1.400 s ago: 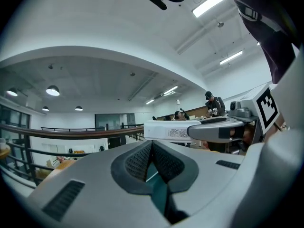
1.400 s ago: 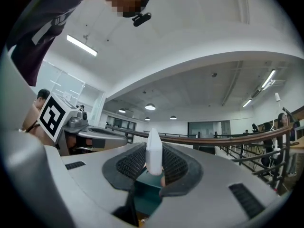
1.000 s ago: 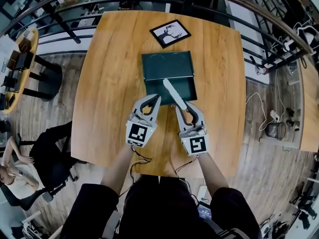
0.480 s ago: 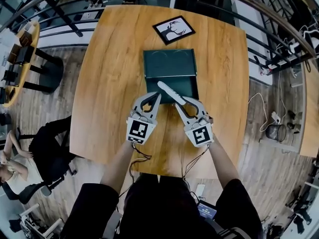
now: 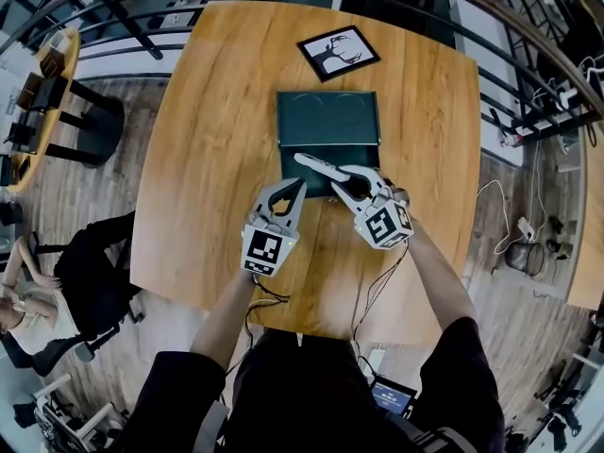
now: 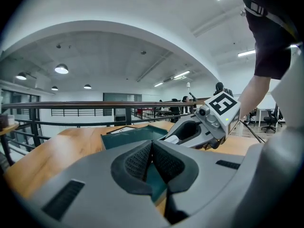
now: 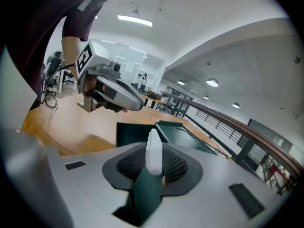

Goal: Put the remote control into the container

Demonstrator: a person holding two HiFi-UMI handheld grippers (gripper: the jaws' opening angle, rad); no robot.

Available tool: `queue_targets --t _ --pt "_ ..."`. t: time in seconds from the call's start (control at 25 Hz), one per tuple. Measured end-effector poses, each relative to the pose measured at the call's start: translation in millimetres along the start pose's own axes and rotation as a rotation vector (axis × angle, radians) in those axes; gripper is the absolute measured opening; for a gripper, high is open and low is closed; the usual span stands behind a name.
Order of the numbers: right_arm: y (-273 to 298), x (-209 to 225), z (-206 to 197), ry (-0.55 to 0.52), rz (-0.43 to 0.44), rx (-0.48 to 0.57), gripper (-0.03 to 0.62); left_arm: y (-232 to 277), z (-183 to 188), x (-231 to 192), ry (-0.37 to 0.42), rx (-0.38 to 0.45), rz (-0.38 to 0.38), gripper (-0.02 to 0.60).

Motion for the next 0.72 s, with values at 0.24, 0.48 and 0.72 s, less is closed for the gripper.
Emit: queue_targets --t 0.24,0.48,0.72 --pt "15 -3 -14 -0.034 0.069 -0.031 0.11 1 -8 0 -0.012 -0.015 0.011 0.011" --pt "17 -6 -16 -0.096 0.093 -0.044 0.11 4 -9 -3 -0.024 -0.014 0.02 0.011" --pt "15 -10 -22 -0.108 0.106 -0.077 0.112 3 -8 0 -0.025 -0.016 0.02 0.011"
Point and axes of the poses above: the fingertips, and each gripper's own axes: y forward along the fingers, x to its right, z out of its top, the point moved 1 cm from there along -y, backward along the fingers, and after that the axes turned 1 degree about x, right-handed, at the moved point
